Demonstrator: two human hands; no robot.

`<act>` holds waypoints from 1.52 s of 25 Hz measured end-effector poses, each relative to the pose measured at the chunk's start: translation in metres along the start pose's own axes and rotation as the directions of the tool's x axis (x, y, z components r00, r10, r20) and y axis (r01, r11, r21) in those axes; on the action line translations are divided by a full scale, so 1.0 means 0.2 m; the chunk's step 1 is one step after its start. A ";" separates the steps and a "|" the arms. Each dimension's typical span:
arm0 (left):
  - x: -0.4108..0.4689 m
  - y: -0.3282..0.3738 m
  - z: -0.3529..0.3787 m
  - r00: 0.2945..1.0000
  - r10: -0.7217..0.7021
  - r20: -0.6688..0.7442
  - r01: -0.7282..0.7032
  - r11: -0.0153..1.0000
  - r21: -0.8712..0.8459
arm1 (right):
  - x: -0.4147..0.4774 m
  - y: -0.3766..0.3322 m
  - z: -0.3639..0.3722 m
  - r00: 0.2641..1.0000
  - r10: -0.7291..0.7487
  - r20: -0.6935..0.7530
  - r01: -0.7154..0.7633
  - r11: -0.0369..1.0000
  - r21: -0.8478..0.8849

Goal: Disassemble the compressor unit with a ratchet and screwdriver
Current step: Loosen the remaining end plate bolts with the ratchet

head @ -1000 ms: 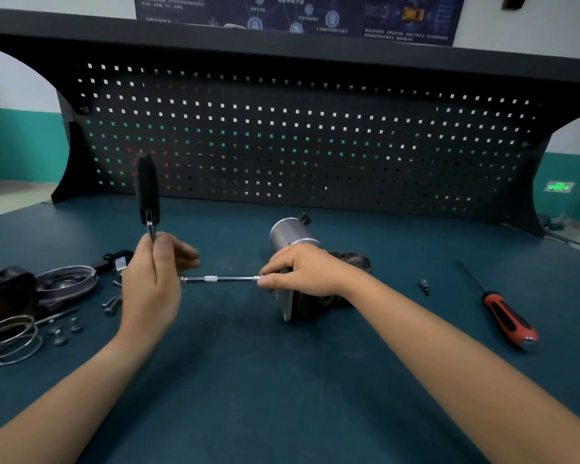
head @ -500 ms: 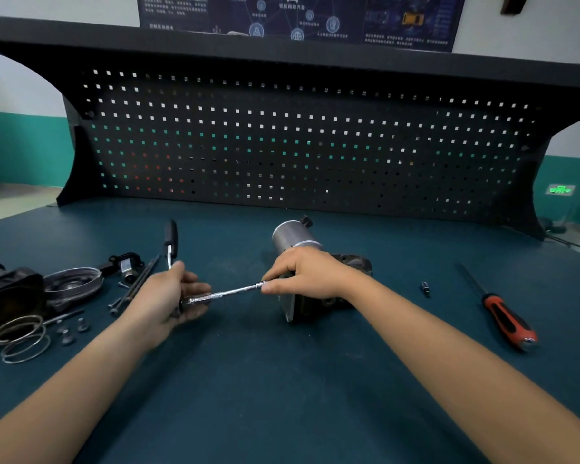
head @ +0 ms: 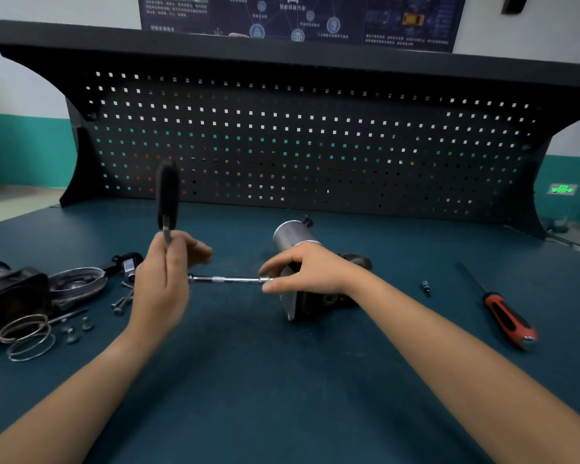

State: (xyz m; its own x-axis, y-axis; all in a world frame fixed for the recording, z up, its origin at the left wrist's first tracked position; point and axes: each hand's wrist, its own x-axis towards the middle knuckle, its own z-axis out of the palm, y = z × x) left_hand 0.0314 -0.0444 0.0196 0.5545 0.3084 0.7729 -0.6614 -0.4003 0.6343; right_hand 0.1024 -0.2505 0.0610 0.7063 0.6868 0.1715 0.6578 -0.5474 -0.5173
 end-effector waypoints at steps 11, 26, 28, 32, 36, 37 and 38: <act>0.00 -0.06 0.04 0.837 -0.544 -0.058 0.541 0.839 -0.055 | 0.02 -0.01 0.02 0.998 -0.028 0.051 0.037 0.983 -0.180; 0.04 -0.02 0.01 0.536 -0.841 0.069 0.813 0.492 -0.312 | 0.02 -0.01 0.03 0.999 -0.041 0.021 0.044 0.985 -0.166; 0.03 -0.02 0.03 0.587 -0.809 0.039 0.781 0.552 -0.293 | 0.02 -0.01 0.03 0.999 -0.033 0.023 0.036 0.986 -0.165; -0.01 0.01 0.04 0.944 -0.291 -0.155 0.288 0.957 -0.043 | 0.01 -0.02 0.01 0.999 -0.003 0.037 0.007 0.993 -0.114; -0.02 0.01 0.02 0.980 -0.162 -0.116 0.163 0.987 -0.002 | 0.01 -0.02 0.01 1.000 0.004 0.024 -0.002 0.997 -0.081; -0.01 0.01 0.03 0.961 -0.251 -0.118 0.247 0.968 -0.043 | 0.00 -0.02 0.01 1.000 0.004 0.006 -0.004 0.997 -0.080; 0.00 0.00 0.03 0.925 -0.359 -0.122 0.350 0.933 -0.088 | 0.00 -0.02 0.02 1.000 0.011 -0.022 -0.012 0.999 -0.053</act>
State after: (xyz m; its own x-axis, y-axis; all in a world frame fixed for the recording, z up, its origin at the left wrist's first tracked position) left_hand 0.0350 -0.0503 0.0199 0.6889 0.5344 0.4898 -0.4669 -0.1897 0.8637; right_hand 0.0992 -0.2466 0.0605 0.7188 0.6704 0.1840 0.6624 -0.5801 -0.4741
